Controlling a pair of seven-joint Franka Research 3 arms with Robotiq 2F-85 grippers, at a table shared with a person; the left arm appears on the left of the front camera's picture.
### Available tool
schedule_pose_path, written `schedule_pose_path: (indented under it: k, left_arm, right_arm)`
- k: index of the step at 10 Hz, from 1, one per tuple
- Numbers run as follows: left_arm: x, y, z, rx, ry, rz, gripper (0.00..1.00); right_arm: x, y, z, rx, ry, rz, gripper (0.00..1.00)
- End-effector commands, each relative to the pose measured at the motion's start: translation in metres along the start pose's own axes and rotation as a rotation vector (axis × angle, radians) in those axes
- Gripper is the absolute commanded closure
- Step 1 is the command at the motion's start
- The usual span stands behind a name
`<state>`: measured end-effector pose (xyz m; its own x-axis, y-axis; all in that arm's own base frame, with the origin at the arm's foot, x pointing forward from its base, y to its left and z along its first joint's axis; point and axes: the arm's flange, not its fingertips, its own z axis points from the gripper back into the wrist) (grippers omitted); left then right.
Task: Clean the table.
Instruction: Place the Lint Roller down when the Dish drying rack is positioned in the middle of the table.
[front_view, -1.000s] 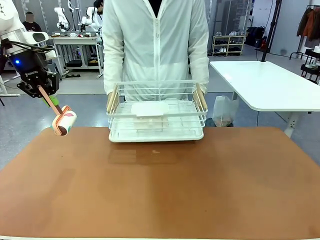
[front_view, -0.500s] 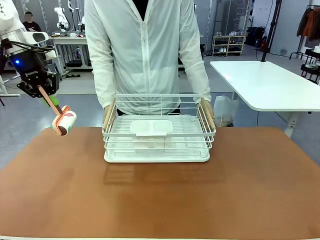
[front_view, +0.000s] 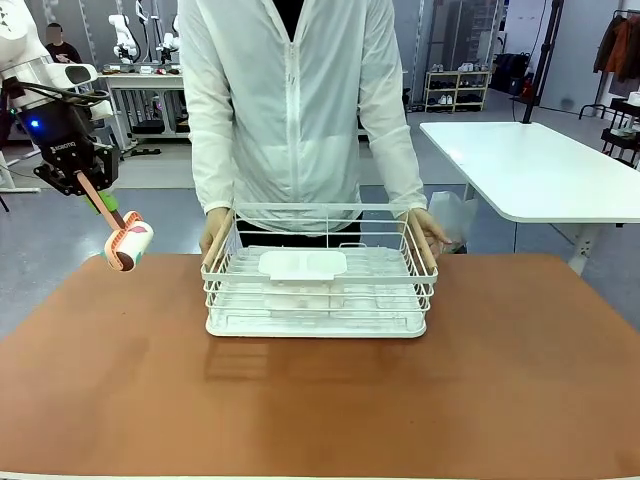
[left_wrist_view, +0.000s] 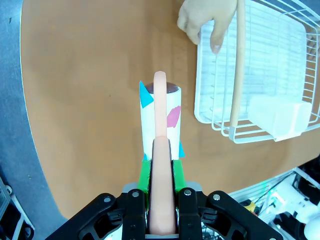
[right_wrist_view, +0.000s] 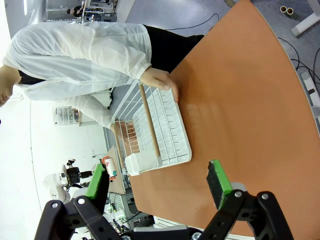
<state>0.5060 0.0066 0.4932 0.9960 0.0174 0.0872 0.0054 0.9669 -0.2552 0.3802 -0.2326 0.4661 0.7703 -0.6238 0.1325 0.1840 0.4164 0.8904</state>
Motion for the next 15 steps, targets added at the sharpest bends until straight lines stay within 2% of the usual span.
schedule_pose_path:
  k: [1, 15]
  left_arm:
    - [0.0025, 0.0005, 0.0040, 0.004, -0.008, -0.001, 0.79]
    - [0.0025, 0.0005, 0.0040, 0.004, -0.008, -0.001, 0.79]
  right_arm:
    - [-0.0019, 0.0007, 0.0002, 0.019, -0.004, 0.015, 0.00]
    - [-0.0019, 0.0007, 0.0002, 0.019, -0.004, 0.015, 0.00]
